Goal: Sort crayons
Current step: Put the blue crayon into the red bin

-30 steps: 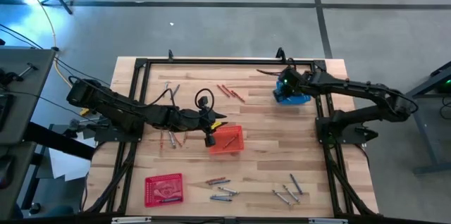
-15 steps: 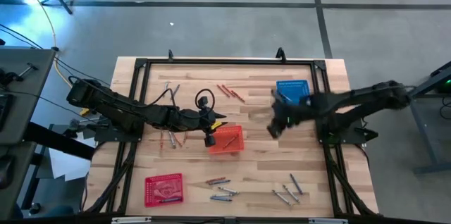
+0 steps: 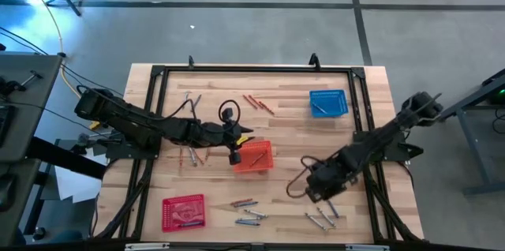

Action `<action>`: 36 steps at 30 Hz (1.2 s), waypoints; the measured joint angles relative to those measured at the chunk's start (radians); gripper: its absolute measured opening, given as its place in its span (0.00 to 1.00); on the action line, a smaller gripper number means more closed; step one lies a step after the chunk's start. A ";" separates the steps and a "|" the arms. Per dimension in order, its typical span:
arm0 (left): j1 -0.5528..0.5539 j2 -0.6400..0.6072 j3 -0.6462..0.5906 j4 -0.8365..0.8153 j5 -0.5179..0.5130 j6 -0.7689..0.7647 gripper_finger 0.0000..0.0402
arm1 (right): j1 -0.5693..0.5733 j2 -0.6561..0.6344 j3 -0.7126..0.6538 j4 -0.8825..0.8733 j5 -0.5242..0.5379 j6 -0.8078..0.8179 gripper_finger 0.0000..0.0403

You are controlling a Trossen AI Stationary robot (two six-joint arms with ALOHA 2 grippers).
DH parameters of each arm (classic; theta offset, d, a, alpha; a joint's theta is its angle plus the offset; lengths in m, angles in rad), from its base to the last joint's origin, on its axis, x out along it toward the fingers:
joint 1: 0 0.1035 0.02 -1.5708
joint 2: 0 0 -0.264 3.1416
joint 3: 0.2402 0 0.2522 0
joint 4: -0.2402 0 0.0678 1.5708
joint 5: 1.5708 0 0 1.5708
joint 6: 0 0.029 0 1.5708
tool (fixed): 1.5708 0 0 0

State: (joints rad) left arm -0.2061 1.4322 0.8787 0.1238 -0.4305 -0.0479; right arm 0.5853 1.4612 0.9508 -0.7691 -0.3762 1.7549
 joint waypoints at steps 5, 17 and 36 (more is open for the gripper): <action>0.000 0.000 0.000 -0.001 0.002 -0.003 0.22 | 0.066 0.048 0.000 0.108 -0.035 0.107 0.31; -0.025 0.000 0.000 -0.009 0.002 -0.001 0.22 | 0.137 0.201 0.000 0.082 -0.032 0.160 0.31; -0.044 0.000 0.000 -0.093 0.002 0.000 0.22 | 0.108 0.314 0.000 0.032 -0.042 0.058 0.31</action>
State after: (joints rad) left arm -0.2497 1.4322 0.8787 0.0304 -0.4286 -0.0482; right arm 0.6937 1.7749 0.9508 -0.7370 -0.4186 1.8124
